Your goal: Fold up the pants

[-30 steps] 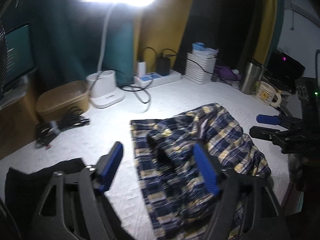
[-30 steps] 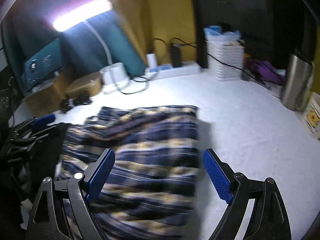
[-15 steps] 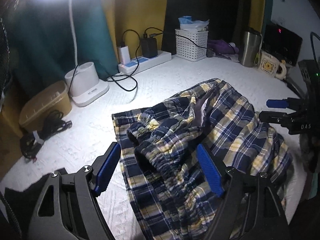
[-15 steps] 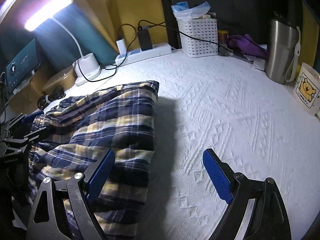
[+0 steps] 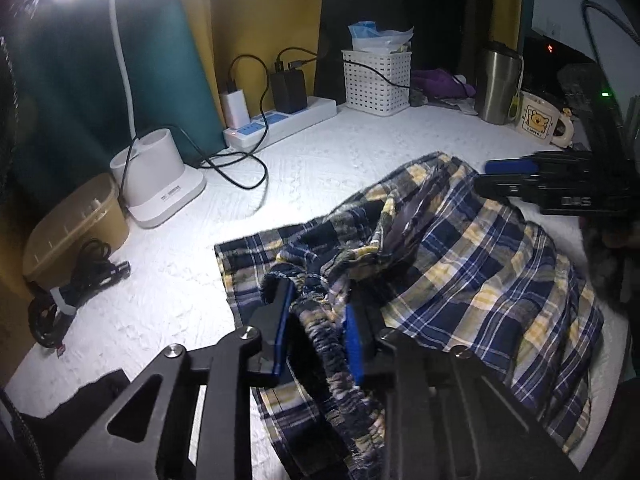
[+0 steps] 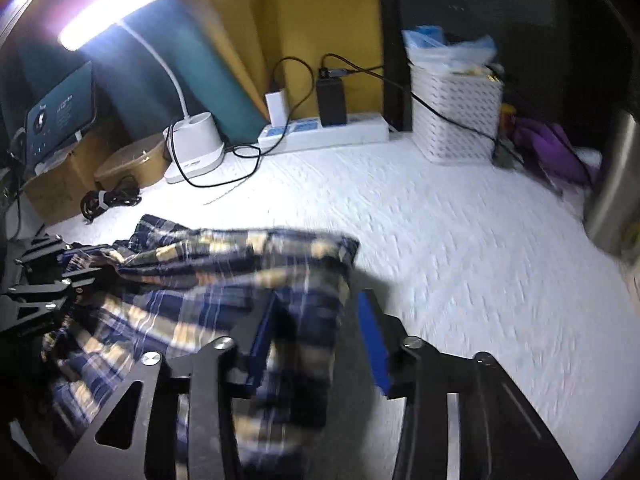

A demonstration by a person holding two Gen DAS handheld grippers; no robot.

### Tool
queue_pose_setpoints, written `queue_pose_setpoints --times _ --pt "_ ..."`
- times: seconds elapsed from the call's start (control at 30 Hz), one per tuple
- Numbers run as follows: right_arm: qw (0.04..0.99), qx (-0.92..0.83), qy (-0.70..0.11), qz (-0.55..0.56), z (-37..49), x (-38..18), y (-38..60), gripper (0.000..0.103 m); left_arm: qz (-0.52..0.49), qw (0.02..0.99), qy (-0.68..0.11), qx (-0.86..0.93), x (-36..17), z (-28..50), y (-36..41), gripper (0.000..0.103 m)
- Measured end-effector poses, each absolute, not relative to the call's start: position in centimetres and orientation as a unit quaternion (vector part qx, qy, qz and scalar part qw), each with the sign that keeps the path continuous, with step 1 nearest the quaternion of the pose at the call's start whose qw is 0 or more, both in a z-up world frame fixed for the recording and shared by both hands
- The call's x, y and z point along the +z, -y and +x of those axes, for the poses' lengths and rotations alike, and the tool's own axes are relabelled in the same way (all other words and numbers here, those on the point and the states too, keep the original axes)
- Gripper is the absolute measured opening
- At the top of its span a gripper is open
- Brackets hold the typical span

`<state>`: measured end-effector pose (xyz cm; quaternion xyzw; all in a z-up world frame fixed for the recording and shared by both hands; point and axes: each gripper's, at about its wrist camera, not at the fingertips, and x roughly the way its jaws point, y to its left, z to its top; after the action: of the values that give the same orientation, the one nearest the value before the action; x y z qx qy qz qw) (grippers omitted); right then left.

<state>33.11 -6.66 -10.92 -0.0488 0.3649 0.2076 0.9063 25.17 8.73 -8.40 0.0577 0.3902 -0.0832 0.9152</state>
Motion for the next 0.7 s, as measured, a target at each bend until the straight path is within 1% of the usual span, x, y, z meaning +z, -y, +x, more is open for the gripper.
queue_pose_setpoints --times 0.03,0.07,0.13,0.23,0.37,0.57,0.7 --pt "0.905 0.213 -0.363 -0.053 33.4 -10.8 6.3 0.040 0.058 0.916 -0.387 -0.084 -8.1 25.3 -8.8 0.021" --pt "0.904 0.218 -0.363 -0.060 33.8 -10.8 5.9 0.036 0.058 0.917 -0.385 -0.084 -7.9 25.4 -8.8 0.020" --pt "0.902 0.218 -0.366 -0.071 34.4 -11.0 5.5 0.032 0.056 0.921 -0.377 -0.086 -7.2 25.8 -9.0 0.020" --pt "0.898 0.219 -0.375 -0.073 35.3 -11.6 5.3 0.019 0.047 0.924 -0.368 -0.090 -6.5 26.5 -9.6 0.020" --pt "0.899 0.224 -0.373 -0.056 35.6 -11.4 5.6 0.011 0.026 0.922 -0.376 -0.086 -6.8 27.9 -10.5 0.020" --pt "0.903 0.217 -0.367 -0.055 36.1 -10.8 5.4 0.010 0.023 0.926 -0.367 -0.092 -6.0 28.5 -10.5 0.020" --pt "0.904 0.210 -0.368 -0.057 36.8 -11.2 5.1 0.010 0.015 0.921 -0.378 -0.089 -6.8 29.5 -11.1 0.020"
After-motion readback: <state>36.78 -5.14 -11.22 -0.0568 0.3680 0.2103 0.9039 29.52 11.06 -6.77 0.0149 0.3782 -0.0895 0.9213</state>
